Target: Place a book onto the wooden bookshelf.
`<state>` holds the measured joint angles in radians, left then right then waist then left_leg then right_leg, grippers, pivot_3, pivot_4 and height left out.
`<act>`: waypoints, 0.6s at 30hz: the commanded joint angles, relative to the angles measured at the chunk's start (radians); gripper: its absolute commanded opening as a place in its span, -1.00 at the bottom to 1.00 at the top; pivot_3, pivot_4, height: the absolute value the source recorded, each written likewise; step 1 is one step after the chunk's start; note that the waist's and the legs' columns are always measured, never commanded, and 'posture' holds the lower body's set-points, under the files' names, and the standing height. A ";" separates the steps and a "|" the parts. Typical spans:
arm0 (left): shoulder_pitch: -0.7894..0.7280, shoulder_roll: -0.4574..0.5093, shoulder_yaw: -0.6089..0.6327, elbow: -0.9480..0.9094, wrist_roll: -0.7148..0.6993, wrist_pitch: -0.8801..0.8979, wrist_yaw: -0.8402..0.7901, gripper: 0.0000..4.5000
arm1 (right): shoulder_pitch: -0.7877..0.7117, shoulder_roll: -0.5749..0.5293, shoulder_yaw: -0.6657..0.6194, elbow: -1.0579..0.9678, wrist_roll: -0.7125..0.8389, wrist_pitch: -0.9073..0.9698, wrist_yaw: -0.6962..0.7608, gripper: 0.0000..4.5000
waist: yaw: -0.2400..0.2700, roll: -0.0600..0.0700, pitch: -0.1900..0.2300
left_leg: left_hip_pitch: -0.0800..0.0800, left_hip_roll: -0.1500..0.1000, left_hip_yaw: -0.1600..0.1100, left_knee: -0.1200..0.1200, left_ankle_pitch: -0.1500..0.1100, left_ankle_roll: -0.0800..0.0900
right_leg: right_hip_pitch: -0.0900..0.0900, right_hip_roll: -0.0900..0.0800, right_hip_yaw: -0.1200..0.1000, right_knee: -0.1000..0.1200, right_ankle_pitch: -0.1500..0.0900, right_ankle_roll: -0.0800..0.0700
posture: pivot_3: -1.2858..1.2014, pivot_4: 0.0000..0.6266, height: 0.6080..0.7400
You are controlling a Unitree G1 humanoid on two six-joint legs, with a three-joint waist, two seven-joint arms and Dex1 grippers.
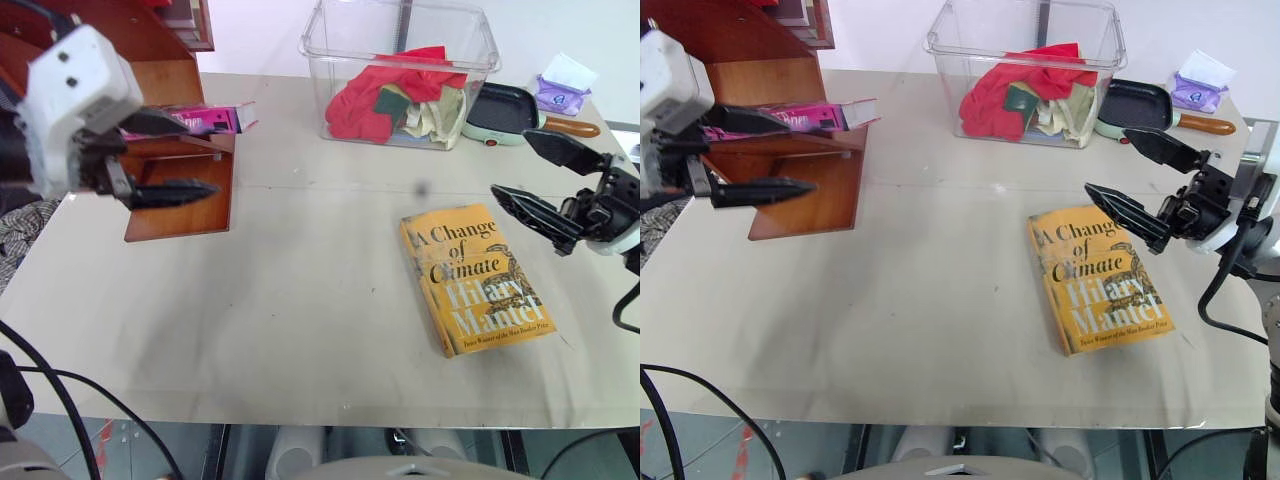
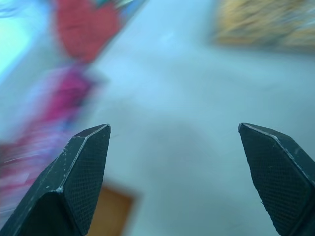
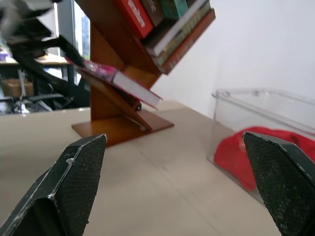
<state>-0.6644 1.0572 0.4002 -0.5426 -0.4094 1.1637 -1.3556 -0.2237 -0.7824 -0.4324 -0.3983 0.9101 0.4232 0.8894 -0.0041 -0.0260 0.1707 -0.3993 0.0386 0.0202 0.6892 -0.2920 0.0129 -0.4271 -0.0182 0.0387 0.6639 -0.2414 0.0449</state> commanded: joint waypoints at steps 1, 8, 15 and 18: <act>0.052 -0.147 0.059 -0.136 -0.124 0.067 0.138 0.90 | 0.075 -0.021 -0.074 -0.010 -0.034 -0.033 0.033 1.00 | 0.003 -0.001 0.000 | 0.002 0.000 -0.001 0.000 0.000 0.000 | 0.002 0.000 0.000 0.000 0.000 0.000 | 0.03 -0.52 0.60; 0.375 -0.372 -0.021 -0.193 -0.108 -0.127 0.344 0.90 | 0.335 -0.032 -0.193 0.047 -0.132 -0.089 0.143 1.00 | -0.009 0.000 -0.001 | 0.013 0.000 -0.001 0.000 0.000 0.000 | 0.012 0.001 0.003 0.000 0.000 0.000 | 0.03 -0.52 0.60; 0.728 -0.371 -0.070 0.035 0.042 -0.557 0.334 0.90 | 0.652 -0.026 -0.347 0.221 -0.286 -0.240 0.300 1.00 | 0.000 0.003 -0.004 | 0.019 -0.001 0.002 -0.005 0.000 0.000 | 0.015 0.001 0.004 -0.002 0.000 -0.001 | 0.03 -0.52 0.60; 0.743 -0.358 -0.089 0.102 0.050 -0.629 0.330 0.90 | 0.705 -0.023 -0.377 0.280 -0.309 -0.285 0.332 1.00 | 0.000 0.003 -0.004 | 0.020 0.000 0.003 -0.003 0.000 0.000 | 0.016 0.001 0.006 -0.002 -0.003 -0.004 | 0.03 -0.52 0.60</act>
<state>0.0864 0.6828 0.3103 -0.4442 -0.3556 0.5797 -1.0215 0.4797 -0.8001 -0.7625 -0.1262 0.6048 0.1749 1.2027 -0.0044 -0.0227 0.1667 -0.3792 0.0381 0.0230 0.6869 -0.2922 0.0131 -0.4111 -0.0176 0.0451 0.6622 -0.2441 0.0409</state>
